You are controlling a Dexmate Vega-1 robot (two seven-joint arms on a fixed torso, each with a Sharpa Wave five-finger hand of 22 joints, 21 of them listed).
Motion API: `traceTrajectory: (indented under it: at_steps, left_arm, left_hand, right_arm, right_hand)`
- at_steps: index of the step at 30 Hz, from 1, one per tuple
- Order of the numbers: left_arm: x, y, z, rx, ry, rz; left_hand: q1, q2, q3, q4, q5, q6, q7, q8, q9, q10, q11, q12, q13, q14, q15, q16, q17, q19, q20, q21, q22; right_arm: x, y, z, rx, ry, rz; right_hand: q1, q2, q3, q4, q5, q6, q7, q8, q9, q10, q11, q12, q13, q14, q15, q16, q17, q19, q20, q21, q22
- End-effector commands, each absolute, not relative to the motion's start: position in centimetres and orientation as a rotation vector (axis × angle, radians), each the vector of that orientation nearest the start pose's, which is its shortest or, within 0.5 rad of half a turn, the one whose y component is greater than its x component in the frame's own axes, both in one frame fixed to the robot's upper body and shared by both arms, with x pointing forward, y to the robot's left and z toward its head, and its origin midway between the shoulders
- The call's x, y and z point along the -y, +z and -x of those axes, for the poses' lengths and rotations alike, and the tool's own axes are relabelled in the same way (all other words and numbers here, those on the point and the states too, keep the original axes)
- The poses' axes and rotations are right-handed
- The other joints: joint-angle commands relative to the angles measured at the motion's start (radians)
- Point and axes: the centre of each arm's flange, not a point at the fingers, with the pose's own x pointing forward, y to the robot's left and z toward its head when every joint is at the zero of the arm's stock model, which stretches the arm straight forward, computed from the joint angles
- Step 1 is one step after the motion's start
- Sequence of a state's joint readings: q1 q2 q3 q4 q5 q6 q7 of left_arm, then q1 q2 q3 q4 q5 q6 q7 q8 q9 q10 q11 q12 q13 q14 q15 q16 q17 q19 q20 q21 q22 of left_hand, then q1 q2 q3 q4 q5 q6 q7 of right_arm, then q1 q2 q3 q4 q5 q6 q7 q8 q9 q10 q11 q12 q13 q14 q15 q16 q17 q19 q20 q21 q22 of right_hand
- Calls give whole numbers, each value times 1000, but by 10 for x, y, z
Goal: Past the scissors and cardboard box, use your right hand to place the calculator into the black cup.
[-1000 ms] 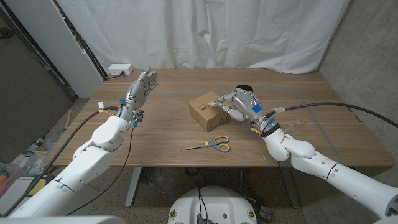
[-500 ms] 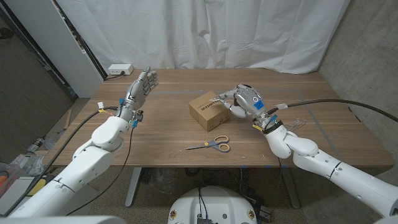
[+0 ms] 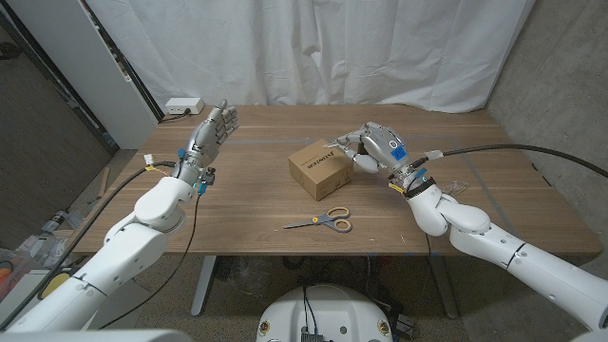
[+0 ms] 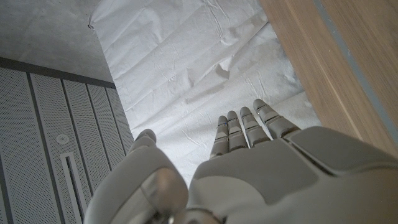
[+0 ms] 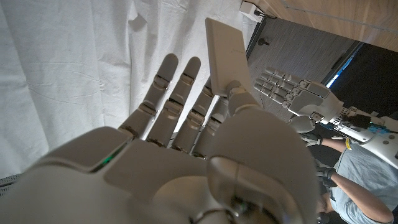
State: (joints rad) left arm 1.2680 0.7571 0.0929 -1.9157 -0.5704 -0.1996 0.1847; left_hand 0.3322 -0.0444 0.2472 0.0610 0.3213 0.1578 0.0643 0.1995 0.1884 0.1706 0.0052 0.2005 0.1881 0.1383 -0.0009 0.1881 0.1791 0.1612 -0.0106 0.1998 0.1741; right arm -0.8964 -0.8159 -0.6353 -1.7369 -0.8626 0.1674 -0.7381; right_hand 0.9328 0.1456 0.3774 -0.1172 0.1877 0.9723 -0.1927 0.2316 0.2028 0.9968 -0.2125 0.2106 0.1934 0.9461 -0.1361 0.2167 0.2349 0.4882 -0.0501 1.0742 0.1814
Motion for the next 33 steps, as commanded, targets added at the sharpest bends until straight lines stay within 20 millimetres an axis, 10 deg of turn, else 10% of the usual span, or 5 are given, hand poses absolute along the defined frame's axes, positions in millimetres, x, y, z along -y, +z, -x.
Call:
traceTrajectory:
  at_steps: [1,33]
  left_arm:
    - [-325,2,-512,729,-106,-125]
    - [-340,1,-507,769,-82,-104]
  left_hand:
    - [8,1,-2,0,-3,7,1,0,1,2,1,0,3,6,-1,1,5,2,-1,0,5]
    - [11,3,-7,1,-3,7,0,0,1,2,0,0,3,5,1,1,5,1,0,0,5]
  right_arm:
    - [189,-5,-525,1356,-204,1311]
    - [199,29,-536,1269,-224,1279]
  right_hand:
    - [-5,2,13,0,5,63,-28,1,106,5,-3,1,2,11,-82,3,1,2,-146,8,2]
    - [-9,0,24,-2,5,65,-28,-3,108,0,-3,1,2,25,-84,4,-2,4,-141,15,0]
